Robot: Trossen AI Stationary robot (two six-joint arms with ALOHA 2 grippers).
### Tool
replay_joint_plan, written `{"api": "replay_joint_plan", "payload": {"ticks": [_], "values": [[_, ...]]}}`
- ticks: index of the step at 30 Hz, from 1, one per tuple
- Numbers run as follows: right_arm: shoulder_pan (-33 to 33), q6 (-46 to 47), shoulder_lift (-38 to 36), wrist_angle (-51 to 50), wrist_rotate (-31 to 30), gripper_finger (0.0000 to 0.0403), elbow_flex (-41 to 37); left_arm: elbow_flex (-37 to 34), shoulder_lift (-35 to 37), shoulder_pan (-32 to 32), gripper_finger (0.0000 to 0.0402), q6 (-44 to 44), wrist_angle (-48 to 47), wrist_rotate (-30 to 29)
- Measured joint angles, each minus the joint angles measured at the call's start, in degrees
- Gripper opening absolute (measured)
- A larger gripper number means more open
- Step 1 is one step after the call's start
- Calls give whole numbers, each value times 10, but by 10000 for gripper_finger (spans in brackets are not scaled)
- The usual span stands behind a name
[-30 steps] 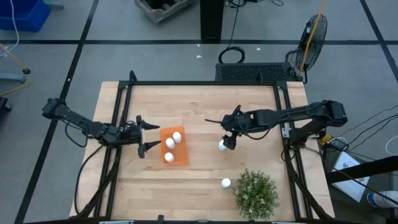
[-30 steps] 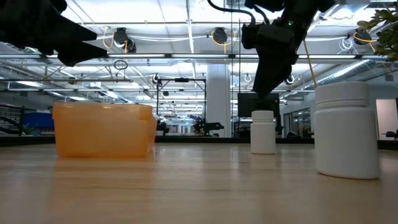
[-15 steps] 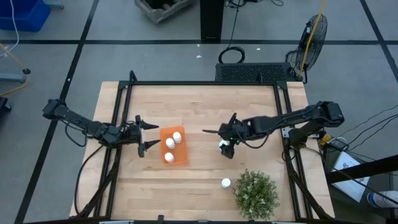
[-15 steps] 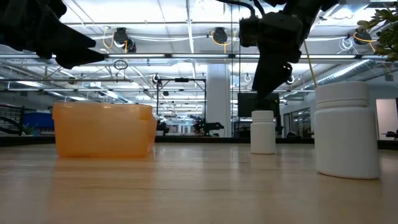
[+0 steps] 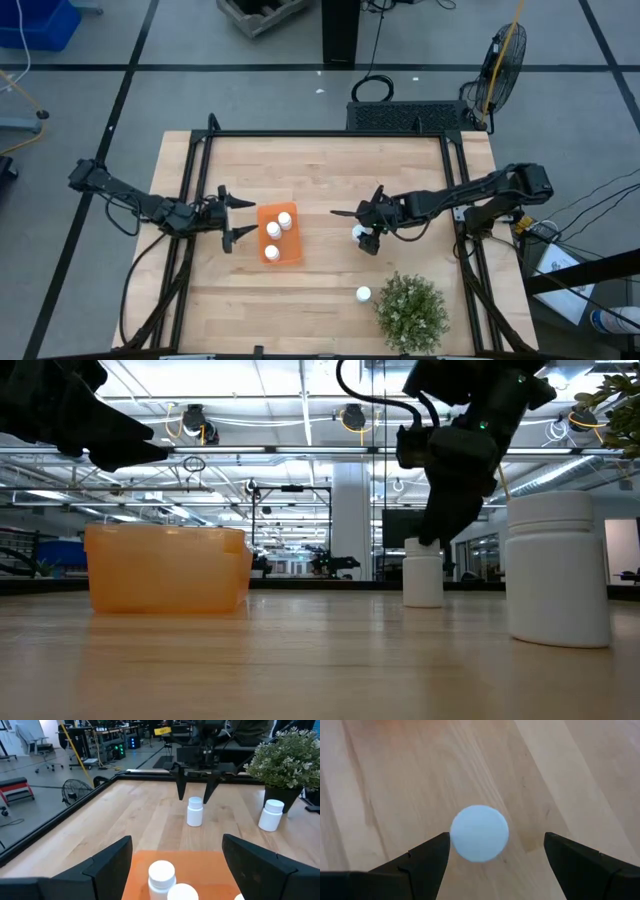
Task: Pick and place pill bottles into a basket
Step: Put the white medicine bottle into the orange bin
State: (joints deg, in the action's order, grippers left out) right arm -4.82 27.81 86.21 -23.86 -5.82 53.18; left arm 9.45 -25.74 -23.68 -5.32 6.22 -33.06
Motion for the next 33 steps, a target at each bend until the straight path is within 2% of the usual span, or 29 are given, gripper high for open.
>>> {"api": "replay_joint_plan", "payload": {"ticks": [26, 29, 33], "values": [[8, -5, 0, 84, 1, 310, -33, 0, 0, 0, 310, -9, -5, 0], [15, -6, 8, 92, 1, 289, -33, 0, 0, 0, 310, -9, -5, 0], [25, -14, 29, 98, 44, 228, -33, 0, 0, 0, 310, -12, -5, 0]]}}
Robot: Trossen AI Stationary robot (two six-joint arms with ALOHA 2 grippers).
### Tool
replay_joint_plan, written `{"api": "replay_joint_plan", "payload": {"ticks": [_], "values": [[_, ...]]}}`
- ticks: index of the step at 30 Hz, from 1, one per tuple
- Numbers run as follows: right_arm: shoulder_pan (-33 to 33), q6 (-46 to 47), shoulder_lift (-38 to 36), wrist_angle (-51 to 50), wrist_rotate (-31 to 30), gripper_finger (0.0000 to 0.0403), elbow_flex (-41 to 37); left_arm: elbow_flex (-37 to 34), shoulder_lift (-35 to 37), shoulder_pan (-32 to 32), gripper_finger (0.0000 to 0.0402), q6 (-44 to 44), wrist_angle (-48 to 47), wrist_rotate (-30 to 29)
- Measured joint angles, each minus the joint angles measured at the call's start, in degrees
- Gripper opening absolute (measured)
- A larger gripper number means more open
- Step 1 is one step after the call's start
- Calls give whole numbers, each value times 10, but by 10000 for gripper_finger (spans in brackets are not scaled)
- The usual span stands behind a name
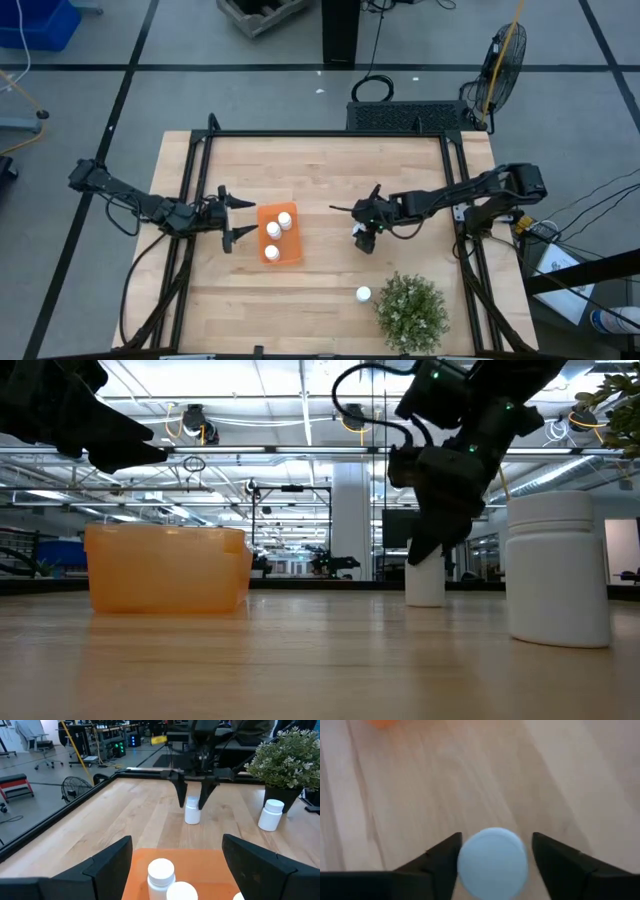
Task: Pick and place pill bottles into a basket
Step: Put the white medicine bottle into the orange bin
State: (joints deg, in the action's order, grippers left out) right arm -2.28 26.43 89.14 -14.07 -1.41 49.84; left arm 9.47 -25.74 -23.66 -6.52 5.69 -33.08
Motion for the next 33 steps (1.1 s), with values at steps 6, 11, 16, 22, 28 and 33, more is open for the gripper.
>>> {"api": "replay_joint_plan", "payload": {"ticks": [6, 11, 16, 22, 28, 33], "values": [[4, -11, 26, 24, 31, 163, 2, 0, 0, 0, 310, 0, 0, 0], [2, -35, 24, 56, 32, 163, 0, 0, 0, 0, 310, 0, 0, 0], [2, -49, -5, 66, 32, 163, 0, 0, 0, 0, 310, -3, 0, 0], [2, -72, -70, 118, 29, 163, 0, 0, 0, 0, 310, -3, 0, 0], [2, -92, -139, 136, 31, 163, 17, 0, -1, 0, 310, 2, 1, 1], [-2, -110, -144, -75, -29, 163, 118, 0, -1, 0, 310, 2, 0, 1]]}}
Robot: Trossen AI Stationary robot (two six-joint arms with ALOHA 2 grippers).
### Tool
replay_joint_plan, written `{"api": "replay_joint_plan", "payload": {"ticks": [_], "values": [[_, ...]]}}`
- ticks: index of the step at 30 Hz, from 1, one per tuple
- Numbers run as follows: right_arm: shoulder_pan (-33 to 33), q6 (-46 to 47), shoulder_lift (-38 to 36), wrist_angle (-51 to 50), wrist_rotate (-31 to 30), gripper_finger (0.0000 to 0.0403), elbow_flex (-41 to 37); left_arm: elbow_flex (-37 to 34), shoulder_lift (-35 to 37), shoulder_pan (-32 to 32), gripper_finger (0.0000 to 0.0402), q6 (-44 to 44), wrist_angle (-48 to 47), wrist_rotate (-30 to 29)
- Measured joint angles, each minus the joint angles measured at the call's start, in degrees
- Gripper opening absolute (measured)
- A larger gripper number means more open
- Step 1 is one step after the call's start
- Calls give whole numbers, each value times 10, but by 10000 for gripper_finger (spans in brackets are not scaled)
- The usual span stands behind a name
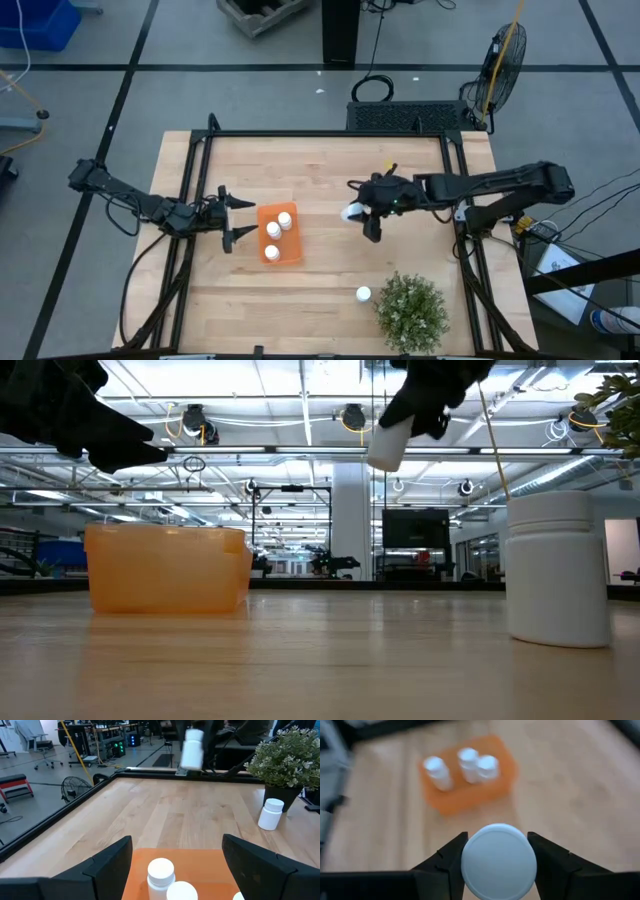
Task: Pick and place pill bottles into a basket
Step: Put the white medicine bottle into the orange bin
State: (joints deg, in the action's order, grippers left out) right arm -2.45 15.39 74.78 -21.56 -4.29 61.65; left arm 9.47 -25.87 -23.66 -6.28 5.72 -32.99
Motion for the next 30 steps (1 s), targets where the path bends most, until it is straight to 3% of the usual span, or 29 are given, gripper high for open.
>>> {"api": "replay_joint_plan", "payload": {"ticks": [5, 10, 16, 22, 30], "values": [[-12, -43, 30, -169, -112, 163, 106, 0, 0, 0, 310, 1, 5, 0], [-24, -143, 46, -174, -221, 163, 126, 0, 0, 0, 310, 1, 4, 0], [-47, -324, 47, -67, -296, 163, 89, 0, 0, 0, 310, 1, 4, 0], [-66, -534, 47, 47, -428, 163, 46, 0, 0, 0, 310, 1, 4, 0], [-69, -731, 47, 230, -499, 163, -10, 0, 0, 0, 310, 1, 4, 0]]}}
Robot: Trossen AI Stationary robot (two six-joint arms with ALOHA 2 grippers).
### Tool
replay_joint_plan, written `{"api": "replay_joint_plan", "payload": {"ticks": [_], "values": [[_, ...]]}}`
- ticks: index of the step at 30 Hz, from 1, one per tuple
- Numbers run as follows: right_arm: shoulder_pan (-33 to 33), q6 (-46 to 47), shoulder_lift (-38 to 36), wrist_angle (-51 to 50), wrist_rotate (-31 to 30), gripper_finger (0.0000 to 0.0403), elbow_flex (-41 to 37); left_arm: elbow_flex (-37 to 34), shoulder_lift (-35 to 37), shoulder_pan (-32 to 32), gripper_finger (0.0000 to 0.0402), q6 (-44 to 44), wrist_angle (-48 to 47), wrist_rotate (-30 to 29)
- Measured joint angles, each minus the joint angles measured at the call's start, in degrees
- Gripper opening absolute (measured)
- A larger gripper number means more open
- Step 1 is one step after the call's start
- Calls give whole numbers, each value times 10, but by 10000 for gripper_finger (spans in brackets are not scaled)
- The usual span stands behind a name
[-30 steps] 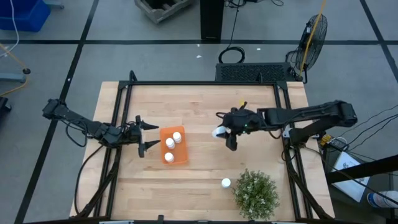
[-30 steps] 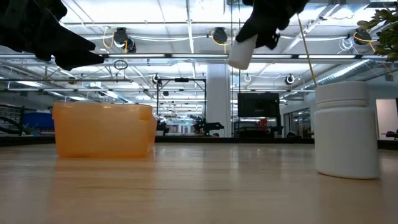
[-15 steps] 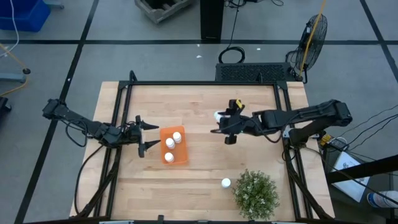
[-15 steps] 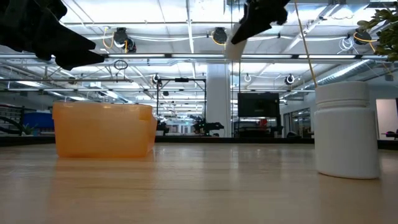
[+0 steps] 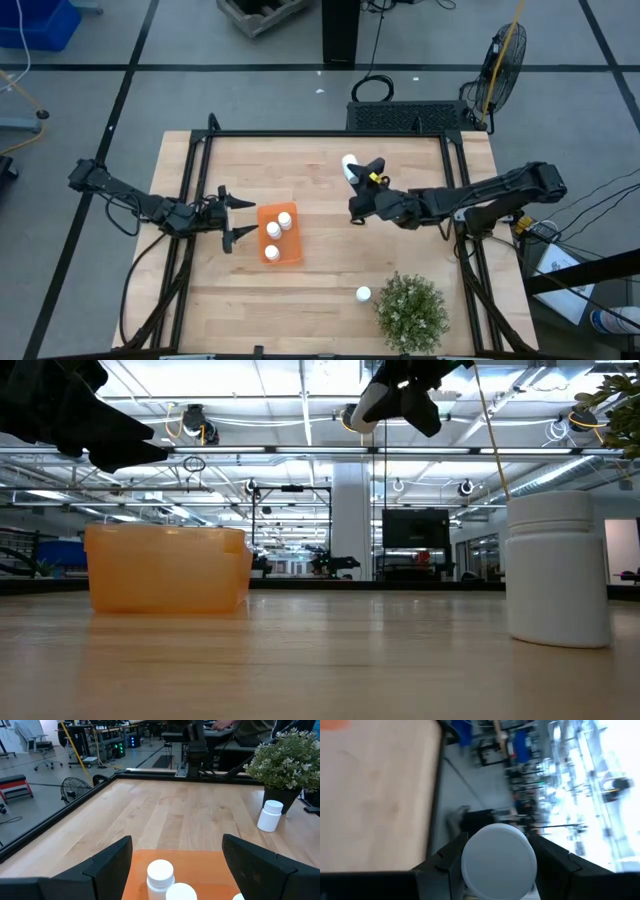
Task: Pick and place pill bottles into a basket
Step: Put the white medicine bottle into the orange bin
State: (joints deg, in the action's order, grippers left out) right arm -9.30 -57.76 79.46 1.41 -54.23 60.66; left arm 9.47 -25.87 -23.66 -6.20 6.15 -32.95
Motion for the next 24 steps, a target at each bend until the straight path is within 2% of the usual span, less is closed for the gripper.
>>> {"api": "replay_joint_plan", "payload": {"ticks": [3, 11, 19, 24], "values": [[-1, -82, 0, 89, -28, 163, -23, 0, 0, 0, 310, 0, 0, 0], [-18, -208, 0, 306, -31, 163, -59, 0, 0, 0, 310, 0, 0, 0], [-45, -223, 0, 380, -25, 163, -59, 0, 0, 0, 310, 0, 0, 0], [-58, -153, -7, 378, 24, 163, -59, 0, 0, 0, 310, 0, 0, 0]]}}
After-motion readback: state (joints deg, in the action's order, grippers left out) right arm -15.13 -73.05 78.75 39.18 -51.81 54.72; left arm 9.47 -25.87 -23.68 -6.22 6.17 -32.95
